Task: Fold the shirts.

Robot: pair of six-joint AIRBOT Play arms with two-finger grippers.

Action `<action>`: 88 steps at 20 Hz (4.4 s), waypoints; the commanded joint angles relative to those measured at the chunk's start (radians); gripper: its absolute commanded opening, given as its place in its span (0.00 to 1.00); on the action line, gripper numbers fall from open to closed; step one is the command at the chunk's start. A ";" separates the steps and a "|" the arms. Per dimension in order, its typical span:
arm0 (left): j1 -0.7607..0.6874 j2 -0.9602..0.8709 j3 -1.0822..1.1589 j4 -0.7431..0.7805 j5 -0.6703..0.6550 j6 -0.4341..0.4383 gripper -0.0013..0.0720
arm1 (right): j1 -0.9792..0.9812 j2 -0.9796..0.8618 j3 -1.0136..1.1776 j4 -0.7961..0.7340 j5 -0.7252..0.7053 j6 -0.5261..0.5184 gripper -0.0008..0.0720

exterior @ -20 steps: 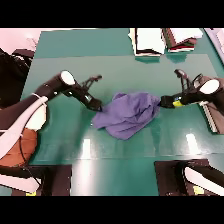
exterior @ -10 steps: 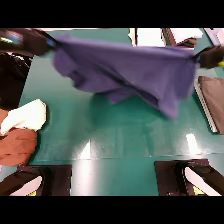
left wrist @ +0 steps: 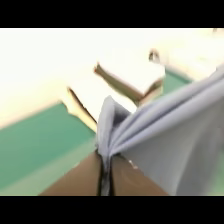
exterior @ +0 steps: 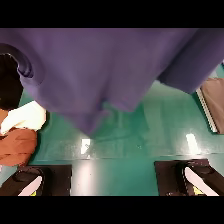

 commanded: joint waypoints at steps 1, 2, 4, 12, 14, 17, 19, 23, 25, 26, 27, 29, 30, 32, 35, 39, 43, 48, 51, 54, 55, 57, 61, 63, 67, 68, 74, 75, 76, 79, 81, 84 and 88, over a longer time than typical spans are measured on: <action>0.001 -0.010 0.029 0.076 0.016 -0.014 0.05 | -0.001 -0.081 0.152 -0.009 0.047 0.014 0.04; 0.001 -0.031 0.026 0.127 0.005 -0.032 0.05 | -0.001 -0.108 0.162 -0.008 0.047 0.023 0.04; 0.001 -0.103 0.014 0.217 -0.046 -0.062 0.05 | 0.004 -0.157 0.115 0.022 0.039 0.035 0.04; 0.001 -0.608 -0.206 0.228 -0.078 -0.063 0.05 | 0.121 -0.518 -0.216 0.014 -0.090 0.035 0.04; 0.001 -0.737 -0.215 0.232 -0.061 -0.064 0.05 | 0.121 -0.626 -0.233 0.018 -0.134 0.036 0.04; 0.001 -0.841 -0.215 0.233 -0.032 -0.079 0.06 | 0.120 -0.751 -0.178 0.026 -0.119 0.036 0.05; 0.002 -0.851 -0.214 0.234 -0.023 -0.080 0.67 | 0.120 -0.801 -0.126 0.026 -0.105 0.035 0.41; 0.043 -0.839 -0.184 0.233 -0.136 -0.083 0.77 | 0.100 -0.814 -0.043 0.027 -0.050 0.031 0.55; 0.090 -0.810 -0.190 0.228 -0.212 -0.083 0.77 | 0.066 -0.758 -0.101 0.027 0.000 0.000 0.55; 0.113 -0.782 -0.215 0.216 -0.223 -0.082 0.77 | 0.040 -0.710 -0.174 0.027 0.006 -0.011 0.54; 0.134 -0.741 -0.264 0.201 -0.214 -0.082 0.77 | 0.011 -0.659 -0.259 0.027 0.005 -0.017 0.55; 0.163 -0.646 -0.401 0.201 -0.180 -0.081 0.77 | -0.066 -0.534 -0.479 0.026 -0.010 -0.026 0.54; 0.172 -0.599 -0.481 0.201 -0.166 -0.080 0.77 | -0.115 -0.470 -0.601 0.026 -0.014 -0.027 0.55; 0.177 -0.504 -0.654 0.202 -0.134 -0.079 0.77 | -0.228 -0.357 -0.834 0.026 -0.010 -0.036 0.54; 0.177 -0.399 -0.866 0.139 -0.083 -0.077 0.77 | -0.415 -0.235 -1.134 0.027 -0.013 -0.065 0.57; 0.177 -0.365 -0.966 0.067 -0.023 -0.078 0.77 | -0.600 -0.159 -1.384 0.046 -0.048 -0.125 0.73; 0.177 -0.365 -0.966 0.017 0.006 -0.070 0.77 | -0.623 -0.146 -1.471 0.182 -0.133 -0.166 0.63; 0.177 -0.365 -0.966 0.023 0.005 -0.051 0.77 | -0.494 -0.212 -1.469 0.278 -0.221 -0.170 0.35; 0.177 -0.365 -0.967 0.096 0.023 -0.048 0.77 | -0.402 -0.193 -1.463 0.278 -0.253 -0.177 0.04; 0.177 -0.365 -0.996 0.161 0.053 -0.074 0.77 | -0.366 -0.145 -1.405 0.277 -0.245 -0.176 0.04; 0.177 -0.366 -1.020 0.161 0.067 -0.073 0.77 | -0.367 -0.134 -1.383 0.279 -0.241 -0.175 0.04; 0.177 -0.373 -1.078 0.158 0.104 -0.095 0.77 | -0.367 -0.119 -1.344 0.279 -0.227 -0.172 0.04; 0.173 -0.433 -1.143 0.056 0.135 -0.098 0.77 | -0.366 -0.121 -1.295 0.280 -0.211 -0.171 0.04; 0.171 -0.455 -1.143 -0.029 0.136 -0.053 0.77 | -0.367 -0.120 -1.282 0.280 -0.210 -0.171 0.04; 0.171 -0.457 -1.143 -0.084 0.117 -0.033 0.38 | -0.367 -0.120 -1.271 0.281 -0.197 -0.171 0.04; 0.172 -0.456 -1.142 -0.092 0.106 -0.016 0.19 | -0.367 -0.120 -1.271 0.281 -0.197 -0.171 0.04; 0.177 -0.275 -0.965 -0.052 0.074 -0.023 0.05 | -0.366 -0.111 -1.120 0.290 -0.100 -0.171 0.04; 0.177 -0.208 -0.889 -0.026 0.075 -0.032 0.05 | -0.366 -0.095 -1.044 0.290 -0.080 -0.171 0.04; 0.177 -0.151 -0.808 -0.002 0.076 -0.031 0.05 | -0.366 -0.071 -0.965 0.291 -0.077 -0.171 0.04; 0.177 -0.010 -0.529 0.066 0.115 -0.057 0.05 | -0.367 0.027 -0.693 0.288 -0.108 -0.136 0.04; 0.177 0.047 -0.348 0.068 0.134 -0.085 0.05 | -0.367 0.077 -0.515 0.288 -0.117 -0.134 0.04; 0.177 0.072 -0.113 0.068 0.124 -0.111 0.05 | -0.367 0.116 -0.291 0.276 -0.118 -0.111 0.04; 0.177 0.078 0.122 0.067 0.128 -0.159 0.05 | -0.367 0.096 -0.025 0.277 -0.095 -0.075 0.04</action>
